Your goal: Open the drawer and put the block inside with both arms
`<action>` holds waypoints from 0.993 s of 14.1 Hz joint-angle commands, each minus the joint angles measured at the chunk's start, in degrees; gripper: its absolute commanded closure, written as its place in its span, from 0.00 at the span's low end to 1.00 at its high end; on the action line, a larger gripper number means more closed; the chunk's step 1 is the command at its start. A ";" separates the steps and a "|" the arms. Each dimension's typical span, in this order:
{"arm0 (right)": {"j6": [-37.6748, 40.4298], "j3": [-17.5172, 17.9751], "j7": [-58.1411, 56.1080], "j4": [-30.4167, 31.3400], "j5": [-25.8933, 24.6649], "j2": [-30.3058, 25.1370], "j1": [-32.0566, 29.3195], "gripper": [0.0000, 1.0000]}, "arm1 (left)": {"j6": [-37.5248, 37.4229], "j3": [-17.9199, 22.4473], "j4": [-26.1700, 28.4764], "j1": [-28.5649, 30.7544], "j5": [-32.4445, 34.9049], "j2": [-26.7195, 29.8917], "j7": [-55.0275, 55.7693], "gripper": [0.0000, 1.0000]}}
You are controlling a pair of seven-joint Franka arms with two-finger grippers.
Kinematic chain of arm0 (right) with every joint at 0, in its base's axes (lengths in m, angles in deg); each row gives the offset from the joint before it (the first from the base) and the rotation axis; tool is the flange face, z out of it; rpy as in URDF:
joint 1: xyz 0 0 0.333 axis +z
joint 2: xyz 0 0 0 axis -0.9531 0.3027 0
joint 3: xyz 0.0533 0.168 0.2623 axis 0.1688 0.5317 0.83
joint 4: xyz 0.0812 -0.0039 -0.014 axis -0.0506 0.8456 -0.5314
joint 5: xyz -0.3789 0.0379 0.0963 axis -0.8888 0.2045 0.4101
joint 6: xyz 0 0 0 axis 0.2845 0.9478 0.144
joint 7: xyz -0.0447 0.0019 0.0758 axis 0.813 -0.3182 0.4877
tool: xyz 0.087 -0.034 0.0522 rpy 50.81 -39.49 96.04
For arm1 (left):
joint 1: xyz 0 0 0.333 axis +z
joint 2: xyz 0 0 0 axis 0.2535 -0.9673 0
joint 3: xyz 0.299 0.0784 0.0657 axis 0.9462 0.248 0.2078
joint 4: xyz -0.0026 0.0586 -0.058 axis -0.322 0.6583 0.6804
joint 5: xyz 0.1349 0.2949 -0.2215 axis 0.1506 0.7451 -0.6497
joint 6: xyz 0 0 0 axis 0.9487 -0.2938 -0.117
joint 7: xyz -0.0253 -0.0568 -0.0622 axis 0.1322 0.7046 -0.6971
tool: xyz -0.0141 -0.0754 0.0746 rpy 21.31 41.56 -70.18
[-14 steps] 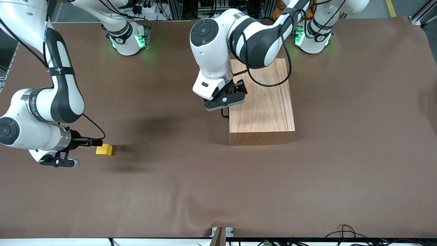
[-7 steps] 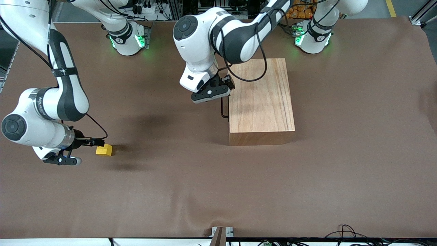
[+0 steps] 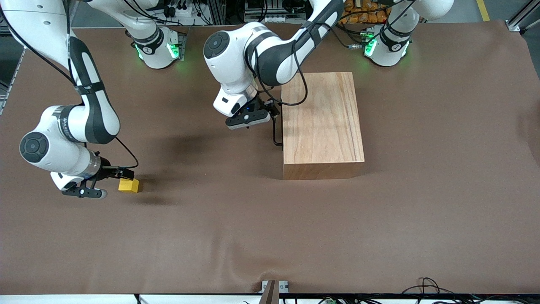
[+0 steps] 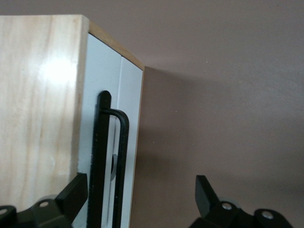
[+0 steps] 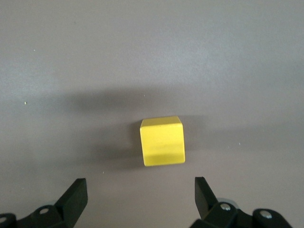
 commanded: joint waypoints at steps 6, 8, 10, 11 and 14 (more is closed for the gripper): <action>-9.25 0.13 -14.79 1.77 2.71 5.19 -2.29 0.00 | -1.96 0.88 -2.18 -2.01 1.50 -2.67 -2.92 0.00; -9.17 0.13 -10.75 0.38 4.13 6.51 -2.02 0.00 | -4.07 0.88 -2.09 -2.45 1.50 -2.68 -4.40 0.00; -9.34 0.13 -8.98 -1.29 4.13 8.44 -2.11 0.00 | -4.61 0.88 -2.09 -2.45 1.50 -3.02 -5.47 0.00; -9.60 0.05 -8.10 -2.17 4.13 9.66 -1.94 0.00 | -4.61 0.88 -2.09 -2.45 1.50 -3.29 -5.47 0.00; -9.96 0.13 -6.77 -3.06 4.13 10.91 -1.58 0.00 | -4.52 1.05 -2.18 -2.36 1.50 -4.26 -7.39 0.00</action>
